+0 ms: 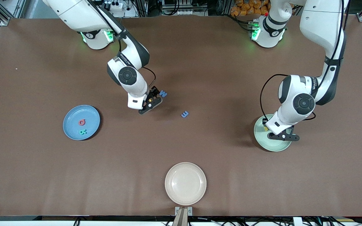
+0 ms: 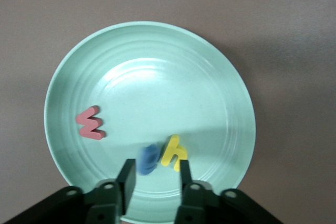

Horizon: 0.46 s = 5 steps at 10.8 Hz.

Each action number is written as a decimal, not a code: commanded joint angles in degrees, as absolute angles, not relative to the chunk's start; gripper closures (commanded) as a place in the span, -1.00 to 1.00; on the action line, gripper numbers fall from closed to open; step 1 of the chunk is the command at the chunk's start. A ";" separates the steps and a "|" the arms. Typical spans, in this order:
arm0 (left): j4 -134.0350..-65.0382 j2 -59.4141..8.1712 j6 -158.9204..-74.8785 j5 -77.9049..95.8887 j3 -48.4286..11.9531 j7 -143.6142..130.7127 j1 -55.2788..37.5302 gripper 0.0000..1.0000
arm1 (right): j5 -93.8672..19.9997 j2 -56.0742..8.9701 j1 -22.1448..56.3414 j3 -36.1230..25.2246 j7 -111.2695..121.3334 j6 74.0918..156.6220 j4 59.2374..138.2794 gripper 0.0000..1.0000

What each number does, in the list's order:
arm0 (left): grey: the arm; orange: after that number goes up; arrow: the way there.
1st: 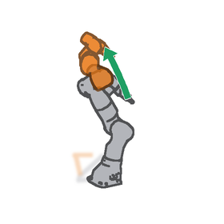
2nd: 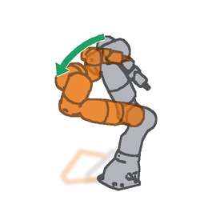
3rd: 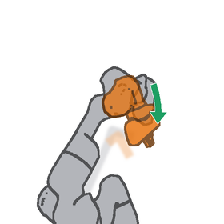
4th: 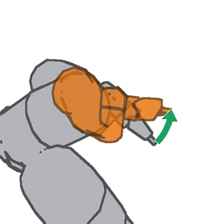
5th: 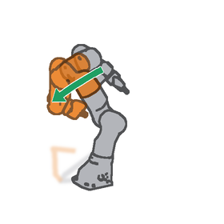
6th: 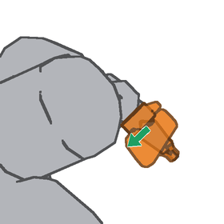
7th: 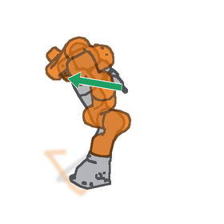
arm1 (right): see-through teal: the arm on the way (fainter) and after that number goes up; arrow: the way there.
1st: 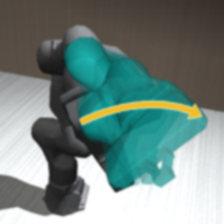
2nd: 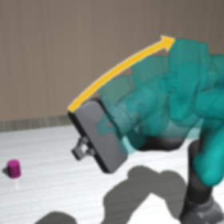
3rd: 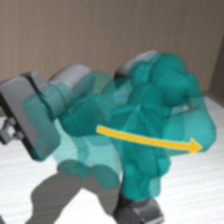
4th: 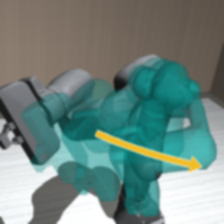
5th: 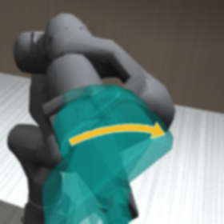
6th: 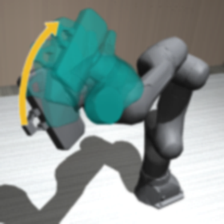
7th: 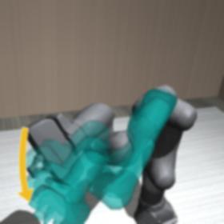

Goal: Sort uppercase to blue plate, lowercase to green plate
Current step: 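Place the g on the green plate while the right gripper reaches the H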

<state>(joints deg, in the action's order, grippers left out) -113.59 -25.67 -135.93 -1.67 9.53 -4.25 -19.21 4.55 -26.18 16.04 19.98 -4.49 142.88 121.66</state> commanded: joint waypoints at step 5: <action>-112.33 -22.41 -134.75 -2.02 9.58 -4.22 -20.30 -1.00 | 10.86 -27.59 18.10 19.16 -13.93 145.81 123.75 -1.00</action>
<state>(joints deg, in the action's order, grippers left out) -112.43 -24.21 -135.91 -1.67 9.51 -4.25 -19.70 6.67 -27.60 16.81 19.89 -8.16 145.08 123.10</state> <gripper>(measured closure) 0.000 0.000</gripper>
